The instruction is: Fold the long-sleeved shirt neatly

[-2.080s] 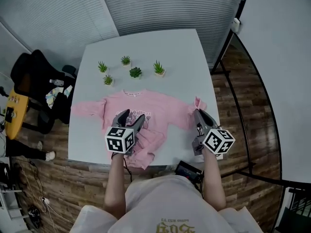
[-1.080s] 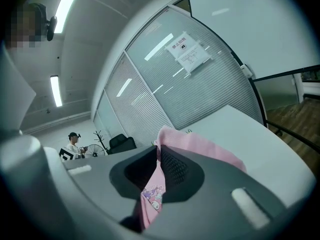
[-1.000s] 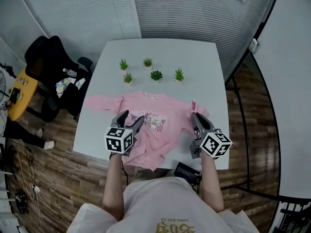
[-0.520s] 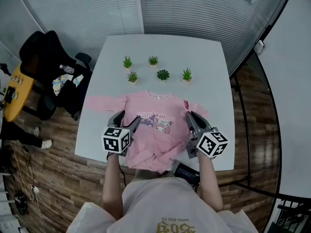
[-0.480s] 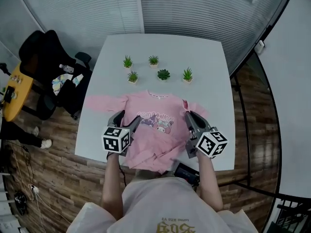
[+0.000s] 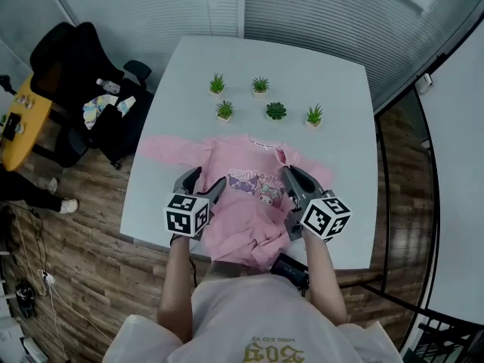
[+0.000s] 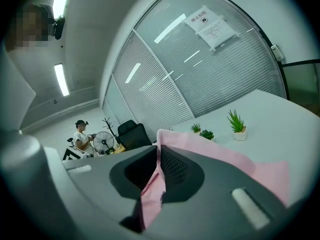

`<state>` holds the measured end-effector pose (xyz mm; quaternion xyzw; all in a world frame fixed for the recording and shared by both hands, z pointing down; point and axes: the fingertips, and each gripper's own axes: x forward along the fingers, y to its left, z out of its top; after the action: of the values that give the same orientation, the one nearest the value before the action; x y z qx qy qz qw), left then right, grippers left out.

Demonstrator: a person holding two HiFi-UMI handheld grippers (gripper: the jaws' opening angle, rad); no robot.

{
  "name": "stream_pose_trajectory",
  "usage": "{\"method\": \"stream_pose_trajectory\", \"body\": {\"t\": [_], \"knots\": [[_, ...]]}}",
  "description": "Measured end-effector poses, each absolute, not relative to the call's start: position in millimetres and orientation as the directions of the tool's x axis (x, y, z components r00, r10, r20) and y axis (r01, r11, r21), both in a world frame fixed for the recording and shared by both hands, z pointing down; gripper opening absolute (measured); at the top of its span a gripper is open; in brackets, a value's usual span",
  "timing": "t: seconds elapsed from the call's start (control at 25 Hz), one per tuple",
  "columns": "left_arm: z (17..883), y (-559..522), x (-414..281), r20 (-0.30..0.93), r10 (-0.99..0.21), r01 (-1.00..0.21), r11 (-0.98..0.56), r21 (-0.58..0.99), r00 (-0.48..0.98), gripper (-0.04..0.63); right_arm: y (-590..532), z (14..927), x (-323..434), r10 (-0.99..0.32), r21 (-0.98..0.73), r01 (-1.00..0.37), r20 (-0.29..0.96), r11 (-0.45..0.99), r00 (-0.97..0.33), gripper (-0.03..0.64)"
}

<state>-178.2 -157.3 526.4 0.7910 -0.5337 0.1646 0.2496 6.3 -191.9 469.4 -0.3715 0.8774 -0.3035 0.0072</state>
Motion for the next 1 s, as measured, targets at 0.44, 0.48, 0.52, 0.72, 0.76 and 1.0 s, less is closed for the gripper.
{"method": "stream_pose_trajectory", "body": {"t": [0.44,0.48,0.52,0.72,0.76,1.0], "knots": [[537.9,-165.7,-218.0,0.538,-0.769,-0.937,-0.260,0.232,0.346,0.319,-210.9,476.3,-63.3,-0.588,-0.539,-0.599,0.219,0.592,-0.779,0.035],[540.0,-166.9,-220.9,0.541,-0.767,-0.938,-0.257,0.233,0.345,0.319,-212.4,478.2,-69.0,-0.581,-0.539,-0.596,0.223,0.595,-0.783,0.035],[542.2,-168.1,-223.9,0.543,-0.766,-0.938,-0.253,0.235,0.343,0.319,-213.8,480.6,-74.5,-0.575,-0.539,-0.593,0.227,0.598,-0.786,0.035],[555.5,-172.4,-236.1,0.560,-0.756,-0.939,-0.240,0.245,0.339,0.319,-219.8,502.1,-98.7,-0.542,-0.542,-0.586,0.261,0.603,-0.799,0.035],[558.1,-172.7,-237.5,0.564,-0.752,-0.939,-0.239,0.247,0.340,0.319,-220.3,507.1,-103.1,-0.534,-0.544,-0.584,0.270,0.603,-0.802,0.035],[573.9,-175.4,-246.5,0.586,-0.735,-0.939,-0.234,0.252,0.340,0.319,-223.0,540.1,-125.2,-0.490,-0.546,-0.582,0.323,0.602,-0.810,0.035]]}}
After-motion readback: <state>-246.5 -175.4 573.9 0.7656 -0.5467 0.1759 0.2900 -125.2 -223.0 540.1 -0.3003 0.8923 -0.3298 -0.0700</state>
